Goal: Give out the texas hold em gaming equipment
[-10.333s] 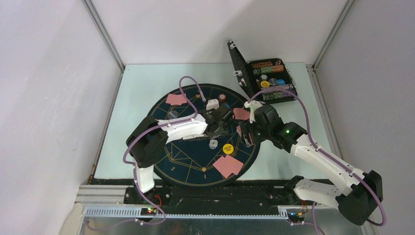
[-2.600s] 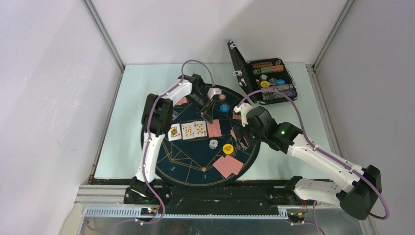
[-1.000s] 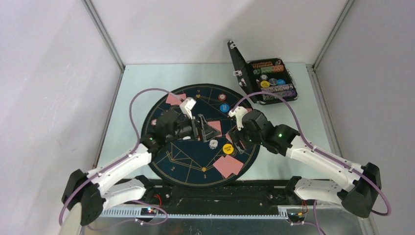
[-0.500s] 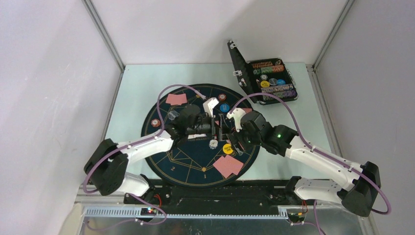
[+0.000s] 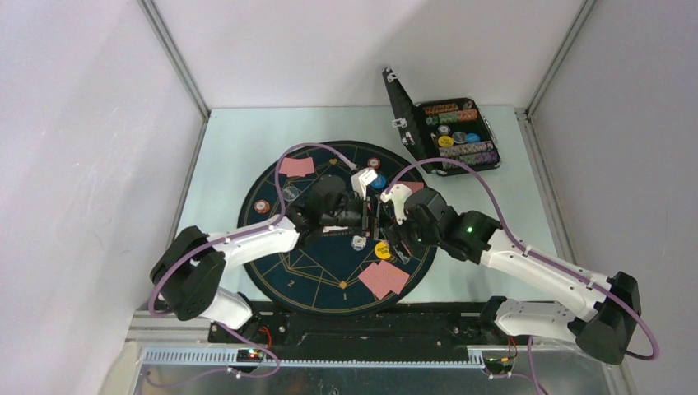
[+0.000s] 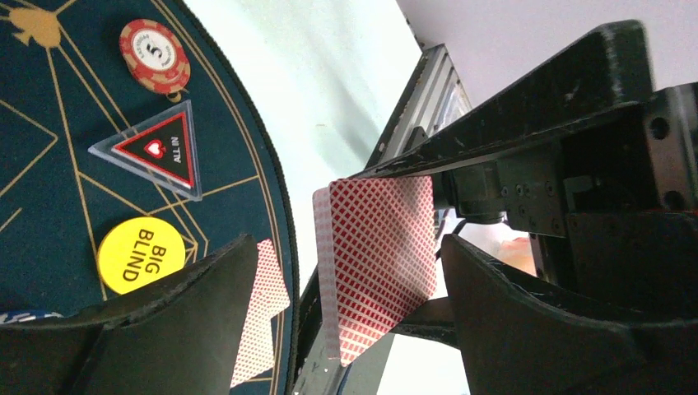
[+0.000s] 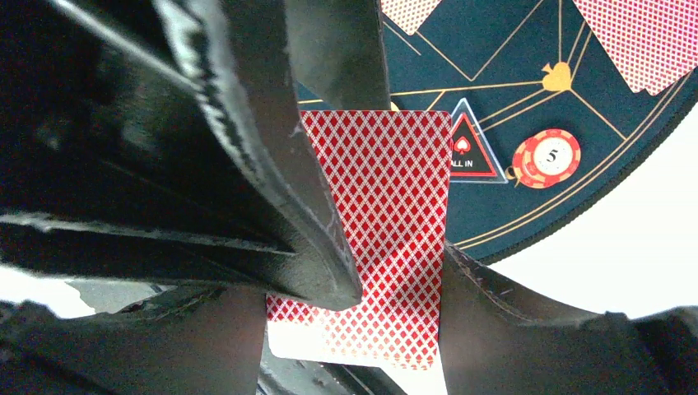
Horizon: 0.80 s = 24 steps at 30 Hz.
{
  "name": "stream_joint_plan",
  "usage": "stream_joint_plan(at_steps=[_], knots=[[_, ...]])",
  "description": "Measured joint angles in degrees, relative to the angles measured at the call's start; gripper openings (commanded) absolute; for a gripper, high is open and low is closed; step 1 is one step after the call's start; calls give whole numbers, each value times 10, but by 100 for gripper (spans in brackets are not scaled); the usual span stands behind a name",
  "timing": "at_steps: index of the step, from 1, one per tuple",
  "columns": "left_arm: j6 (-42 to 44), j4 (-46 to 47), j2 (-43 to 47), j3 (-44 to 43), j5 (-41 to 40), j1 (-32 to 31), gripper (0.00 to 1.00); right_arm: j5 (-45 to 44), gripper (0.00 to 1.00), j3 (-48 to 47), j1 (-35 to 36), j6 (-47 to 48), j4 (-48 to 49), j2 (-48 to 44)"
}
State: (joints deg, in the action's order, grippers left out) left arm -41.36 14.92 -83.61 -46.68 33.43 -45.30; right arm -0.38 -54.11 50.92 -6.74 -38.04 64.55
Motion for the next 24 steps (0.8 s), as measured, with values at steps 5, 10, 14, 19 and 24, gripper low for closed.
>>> stream_joint_plan(at_steps=[5, 10, 14, 19, 24], knots=[[20, -36, -6, -8, -7, -5, 75, 1, 0, 0, 0, -1, 2, -5], [31, -68, -7, -27, -10, -9, 62, 1, 0, 1, 0, -1, 3, -7], [45, -93, -7, -45, -19, -11, 60, -2, 0, 1, 0, -1, 3, -8], [54, -110, 3, -47, -28, -7, 56, -3, 0, 2, 0, -1, 4, -9], [61, -134, 25, -47, -38, 9, 50, -4, 0, 2, 0, -1, 6, -11]])
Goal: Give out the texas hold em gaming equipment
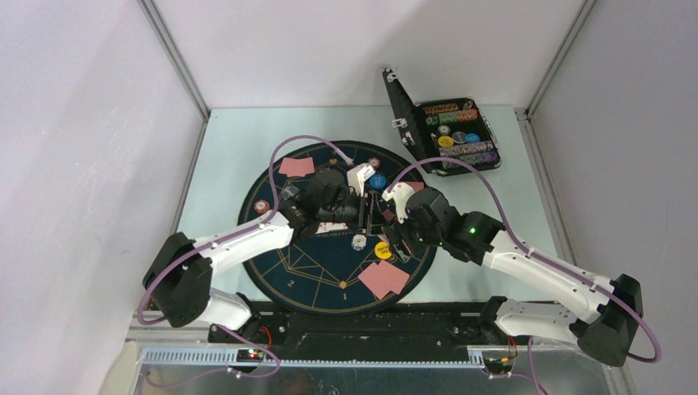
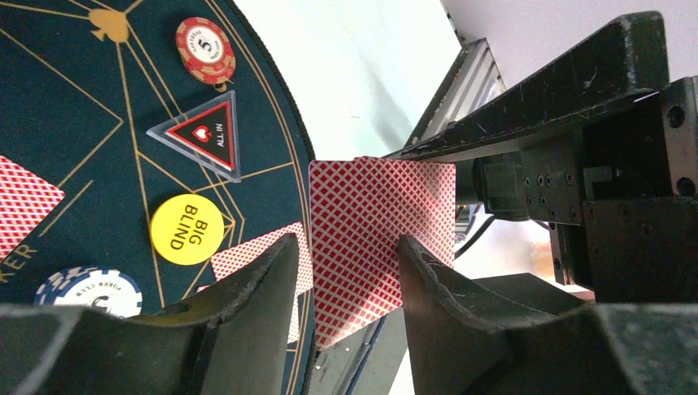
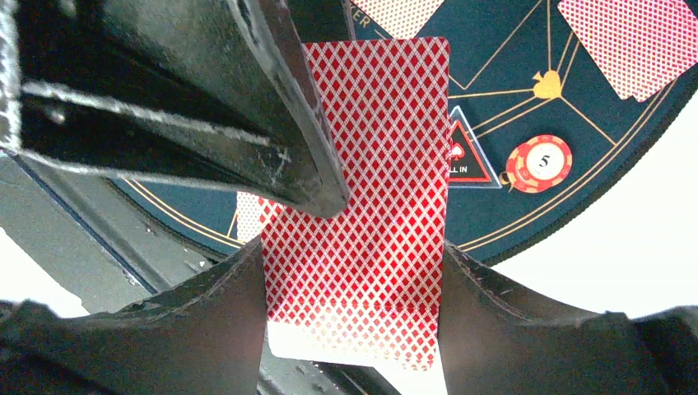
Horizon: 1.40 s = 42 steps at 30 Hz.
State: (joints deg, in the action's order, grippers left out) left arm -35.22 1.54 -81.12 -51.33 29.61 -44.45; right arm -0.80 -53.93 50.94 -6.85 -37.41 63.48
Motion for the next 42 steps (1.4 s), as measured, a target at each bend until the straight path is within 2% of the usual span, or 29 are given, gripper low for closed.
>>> stream_joint_plan(at_steps=[9, 18, 27, 36, 42], knots=[[8, -20, 20, 0, -13, 8, 37, -1, 0, 0, 0, 0, 1, 0], [12, -45, 57, 8, -30, 23, 2, -1, 0, 0, 0, 0, 3, 0], [0, -31, 118, 74, -23, 76, 0, -10, 0, 0, -1, 0, -3, -1], [-69, 47, 179, 167, 64, 146, 0, -12, 0, 0, -2, 0, -3, -3], [-68, 48, 237, 182, 106, 151, 0, -12, 0, 0, -3, 0, -2, -4]])
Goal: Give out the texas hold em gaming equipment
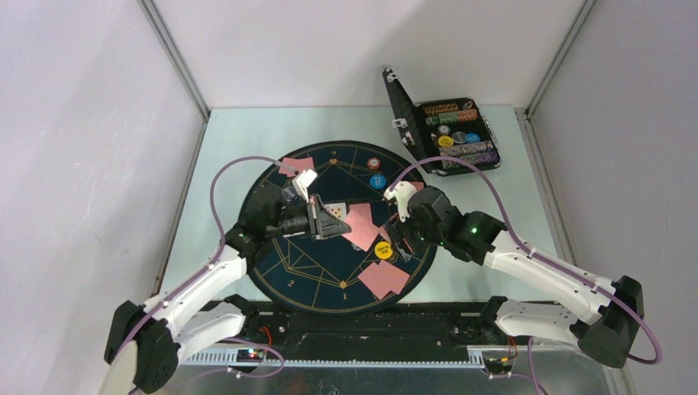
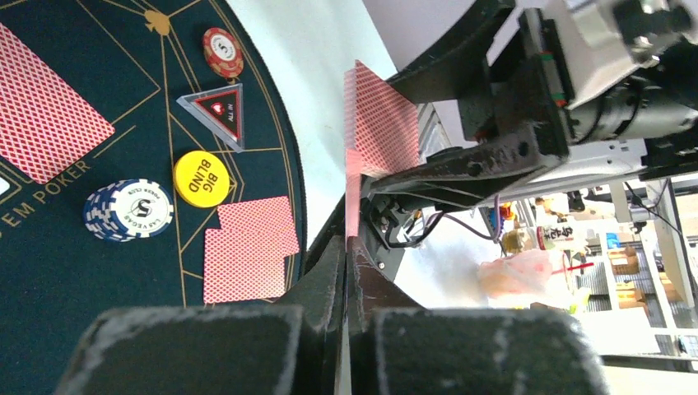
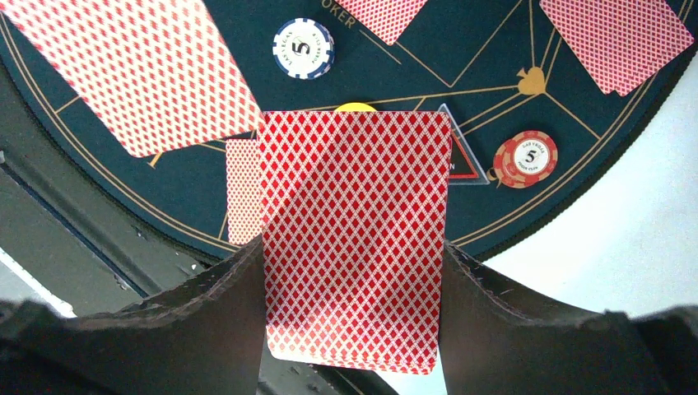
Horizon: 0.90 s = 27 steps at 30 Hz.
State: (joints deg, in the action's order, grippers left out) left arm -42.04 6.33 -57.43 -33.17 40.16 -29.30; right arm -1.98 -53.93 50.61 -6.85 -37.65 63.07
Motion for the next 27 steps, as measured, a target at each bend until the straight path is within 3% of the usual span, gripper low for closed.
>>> stream_joint_plan(at_steps=[8, 18, 24, 27], knots=[[7, -41, 71, 17, -6, 6, 0, -1, 0, 0, -1, 0, 0, 0], [11, -59, 71, 30, -22, 25, 0, -10, 0, 1, -1, -2, 0, -7], [77, -44, -65, -17, 3, 43, 0, -11, 0, 1, -1, -2, 1, -11], [116, -58, -207, -124, 55, 50, 0, -11, 0, 2, -1, -2, 1, -13]])
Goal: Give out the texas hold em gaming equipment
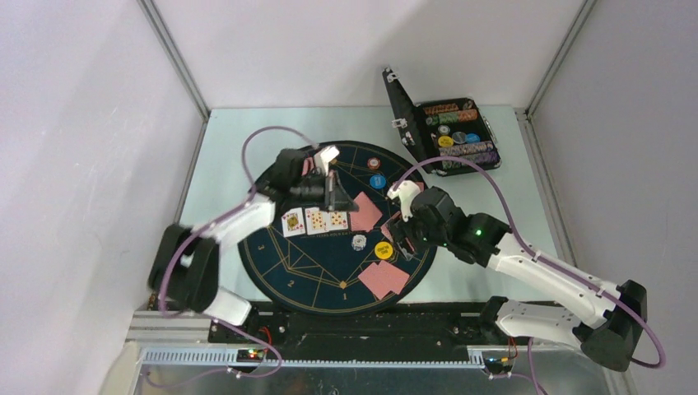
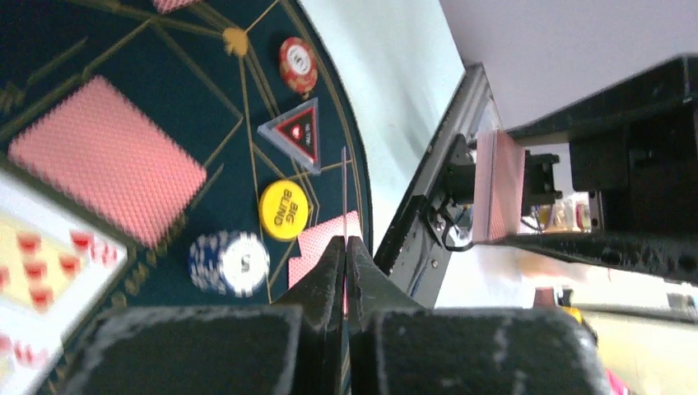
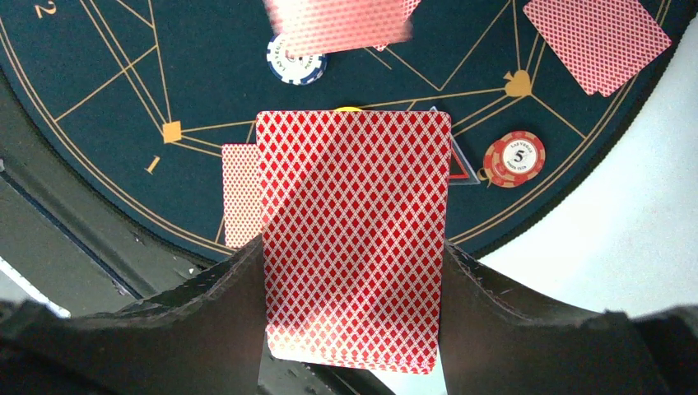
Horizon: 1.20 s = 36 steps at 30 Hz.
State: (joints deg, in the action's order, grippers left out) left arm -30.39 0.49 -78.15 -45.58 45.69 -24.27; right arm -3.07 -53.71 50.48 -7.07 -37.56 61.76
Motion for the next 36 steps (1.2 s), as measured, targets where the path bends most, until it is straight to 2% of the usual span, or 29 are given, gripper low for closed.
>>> stream_joint_plan(at_steps=[3, 5, 10, 14, 18, 25, 36], knots=[[64, -32, -136, -122, 58, 4, 0, 0, 0, 5, 0, 0, 0, -9], [120, -87, -213, -200, 84, 5, 0, 0, 0, 6, -1, 0, 0, -15], [278, -282, -381, -386, 150, 4, 0, 0, 0, 6, -4, 0, 4, -19], [377, -415, -475, -490, 176, 0, 0, 2, 0, 6, -8, 0, 5, -19], [417, -492, -526, -546, 171, -15, 0, 5, 0, 6, -16, 0, 5, -19], [429, -551, -597, -661, 157, -37, 0, 11, 0, 6, -24, 0, 8, -18], [452, -610, -648, -732, 111, -37, 2, 18, 0, 6, -34, 0, 9, -12]])
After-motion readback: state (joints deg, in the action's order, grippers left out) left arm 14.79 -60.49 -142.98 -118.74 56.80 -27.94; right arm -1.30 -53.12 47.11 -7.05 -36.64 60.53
